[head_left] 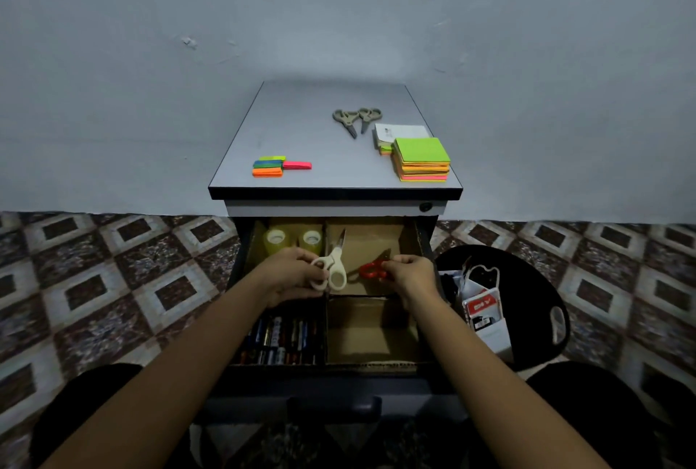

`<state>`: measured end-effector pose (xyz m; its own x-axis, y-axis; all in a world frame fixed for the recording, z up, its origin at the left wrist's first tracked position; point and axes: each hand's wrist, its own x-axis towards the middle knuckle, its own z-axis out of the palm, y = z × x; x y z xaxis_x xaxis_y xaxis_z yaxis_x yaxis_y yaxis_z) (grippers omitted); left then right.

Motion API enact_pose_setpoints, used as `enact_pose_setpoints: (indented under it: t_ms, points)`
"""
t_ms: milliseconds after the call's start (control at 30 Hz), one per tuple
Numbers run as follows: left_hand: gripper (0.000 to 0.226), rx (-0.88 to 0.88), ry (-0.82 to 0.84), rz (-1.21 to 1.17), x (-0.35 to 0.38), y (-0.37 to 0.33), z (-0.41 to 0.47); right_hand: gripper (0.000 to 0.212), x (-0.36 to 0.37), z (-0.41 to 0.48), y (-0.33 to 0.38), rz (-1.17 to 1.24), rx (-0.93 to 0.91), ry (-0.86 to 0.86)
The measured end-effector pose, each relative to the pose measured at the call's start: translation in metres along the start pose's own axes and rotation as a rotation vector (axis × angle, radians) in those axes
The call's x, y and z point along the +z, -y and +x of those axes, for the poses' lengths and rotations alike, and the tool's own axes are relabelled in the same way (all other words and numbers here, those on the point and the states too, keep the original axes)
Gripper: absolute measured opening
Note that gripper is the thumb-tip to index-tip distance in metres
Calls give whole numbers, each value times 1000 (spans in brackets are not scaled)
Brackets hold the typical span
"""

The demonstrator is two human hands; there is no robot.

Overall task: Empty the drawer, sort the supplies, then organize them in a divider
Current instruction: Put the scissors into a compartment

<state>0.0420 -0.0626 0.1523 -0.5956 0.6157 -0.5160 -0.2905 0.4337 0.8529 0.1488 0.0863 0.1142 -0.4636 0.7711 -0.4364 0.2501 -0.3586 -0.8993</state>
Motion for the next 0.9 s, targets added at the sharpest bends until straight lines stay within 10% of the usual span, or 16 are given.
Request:
enact_pose_setpoints:
  t_ms: [633, 900]
  points:
    - [32, -13, 33, -66, -15, 10, 27, 26, 27, 51, 2, -283, 438, 293]
    - [31, -33, 29, -59, -17, 14, 34, 18, 13, 80, -7, -1276, -298, 174]
